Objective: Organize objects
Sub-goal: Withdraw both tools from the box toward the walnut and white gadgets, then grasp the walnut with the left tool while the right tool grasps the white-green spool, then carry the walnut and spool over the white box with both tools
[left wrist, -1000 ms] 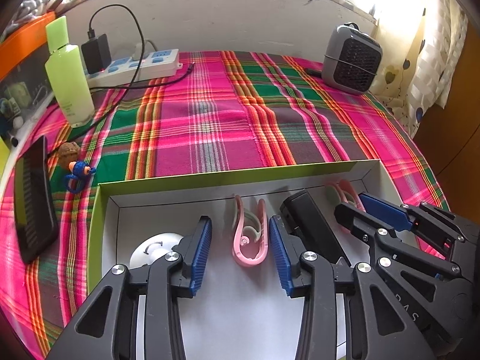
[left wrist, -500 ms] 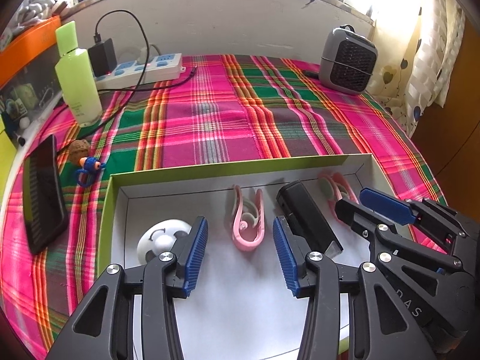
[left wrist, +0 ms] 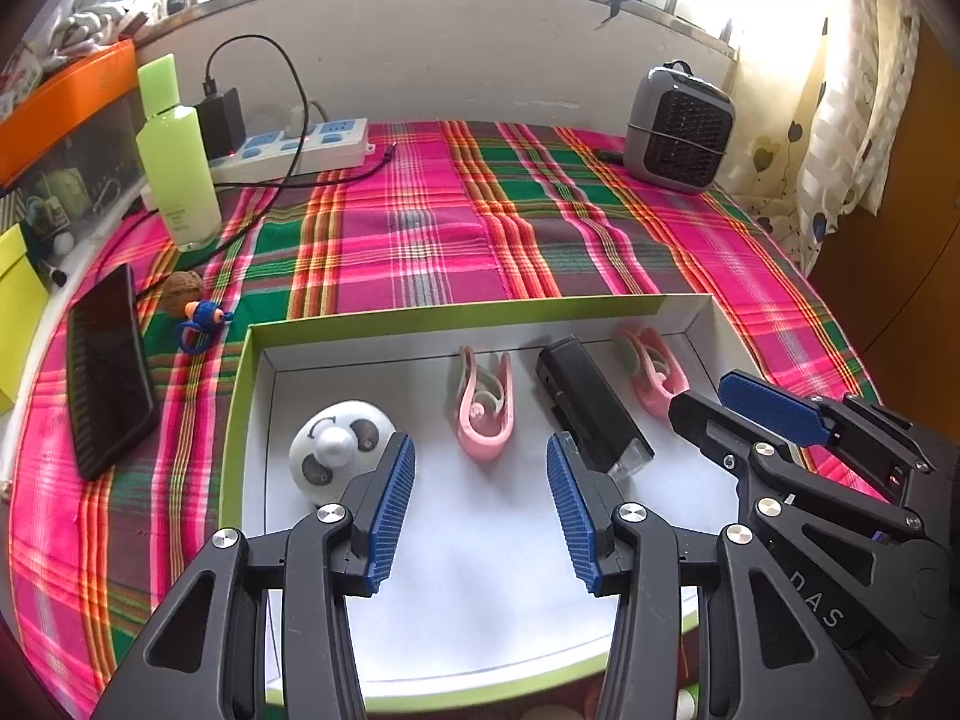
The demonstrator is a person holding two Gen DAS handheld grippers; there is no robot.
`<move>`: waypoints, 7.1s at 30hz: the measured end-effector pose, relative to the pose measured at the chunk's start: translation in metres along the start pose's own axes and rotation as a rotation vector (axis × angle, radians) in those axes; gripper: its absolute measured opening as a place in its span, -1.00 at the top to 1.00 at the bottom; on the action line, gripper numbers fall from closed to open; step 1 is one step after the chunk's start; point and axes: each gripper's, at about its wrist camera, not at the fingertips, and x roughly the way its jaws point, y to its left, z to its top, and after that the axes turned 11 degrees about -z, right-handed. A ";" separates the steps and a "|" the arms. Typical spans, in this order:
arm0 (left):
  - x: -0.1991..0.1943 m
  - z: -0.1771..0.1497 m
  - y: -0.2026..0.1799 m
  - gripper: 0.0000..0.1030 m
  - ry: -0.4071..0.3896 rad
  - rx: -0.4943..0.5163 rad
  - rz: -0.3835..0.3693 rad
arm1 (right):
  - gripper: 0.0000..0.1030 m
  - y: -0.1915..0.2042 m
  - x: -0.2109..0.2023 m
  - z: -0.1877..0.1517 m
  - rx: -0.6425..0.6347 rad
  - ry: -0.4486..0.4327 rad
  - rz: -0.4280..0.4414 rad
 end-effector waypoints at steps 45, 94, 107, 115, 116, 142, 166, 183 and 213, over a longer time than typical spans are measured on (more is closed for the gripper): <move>-0.065 -0.069 -0.014 0.13 -0.085 0.024 -0.018 | 0.36 0.005 -0.070 -0.065 0.022 -0.078 0.044; -0.068 -0.107 0.032 0.03 -0.064 -0.109 -0.030 | 0.09 0.026 -0.061 -0.098 0.025 0.007 0.125; -0.067 -0.106 0.034 0.03 -0.062 -0.113 -0.032 | 0.09 0.022 -0.062 -0.100 0.009 -0.001 0.106; -0.066 -0.104 0.035 0.03 -0.058 -0.115 -0.035 | 0.12 0.025 -0.059 -0.098 -0.020 -0.022 0.085; -0.065 -0.104 0.035 0.03 -0.059 -0.114 -0.037 | 0.23 0.025 -0.060 -0.098 -0.021 -0.030 0.086; -0.058 -0.103 0.033 0.19 -0.036 -0.093 -0.041 | 0.36 0.024 -0.066 -0.100 -0.095 -0.058 -0.010; -0.055 -0.098 0.037 0.44 -0.046 -0.106 -0.020 | 0.36 0.025 -0.062 -0.100 -0.083 -0.059 -0.001; -0.055 -0.099 0.035 0.44 -0.047 -0.099 -0.017 | 0.35 0.022 -0.062 -0.100 -0.061 -0.058 0.014; -0.079 -0.089 0.028 0.44 -0.112 -0.070 -0.043 | 0.35 0.026 -0.077 -0.084 -0.036 -0.097 0.081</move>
